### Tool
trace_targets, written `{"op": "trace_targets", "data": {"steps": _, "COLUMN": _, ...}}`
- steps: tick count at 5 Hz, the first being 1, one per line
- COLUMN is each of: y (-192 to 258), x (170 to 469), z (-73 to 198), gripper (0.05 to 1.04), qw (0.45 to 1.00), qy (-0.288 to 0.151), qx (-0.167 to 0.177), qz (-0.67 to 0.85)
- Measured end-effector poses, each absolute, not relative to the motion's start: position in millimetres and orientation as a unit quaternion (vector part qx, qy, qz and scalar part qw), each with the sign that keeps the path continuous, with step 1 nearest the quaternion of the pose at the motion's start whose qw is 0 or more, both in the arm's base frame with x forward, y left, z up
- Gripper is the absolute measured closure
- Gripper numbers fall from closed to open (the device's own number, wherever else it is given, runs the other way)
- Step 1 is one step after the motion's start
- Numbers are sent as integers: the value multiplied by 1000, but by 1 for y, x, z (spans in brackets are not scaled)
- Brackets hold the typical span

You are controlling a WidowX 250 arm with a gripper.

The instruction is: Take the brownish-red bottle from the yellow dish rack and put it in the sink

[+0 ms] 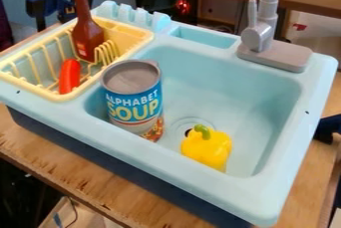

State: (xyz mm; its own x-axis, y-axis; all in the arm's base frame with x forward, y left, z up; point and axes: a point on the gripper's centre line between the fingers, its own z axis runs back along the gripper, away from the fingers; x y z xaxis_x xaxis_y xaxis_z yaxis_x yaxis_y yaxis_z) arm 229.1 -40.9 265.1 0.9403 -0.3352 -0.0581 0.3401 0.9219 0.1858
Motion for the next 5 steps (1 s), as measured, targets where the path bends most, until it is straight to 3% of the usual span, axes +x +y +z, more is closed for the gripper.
{"op": "trace_targets", "data": {"steps": 1, "y": -41, "x": 231, "z": 259, "gripper": 83, "qw": 980, "qy": 26, "qx": 98, "qz": -173}}
{"op": "trace_targets", "data": {"steps": 2, "y": -13, "x": 255, "z": 273, "gripper": 83, "qw": 987, "qy": 14, "qx": 93, "qz": -128}}
{"op": "trace_targets", "data": {"steps": 4, "y": 55, "x": 287, "z": 275, "gripper": 83, "qw": 997, "qy": 12, "qx": 63, "qz": -32}}
{"op": "trace_targets", "data": {"steps": 5, "y": 74, "x": 299, "z": 271, "gripper": 83, "qw": 997, "qy": 21, "qx": 70, "qz": -21}}
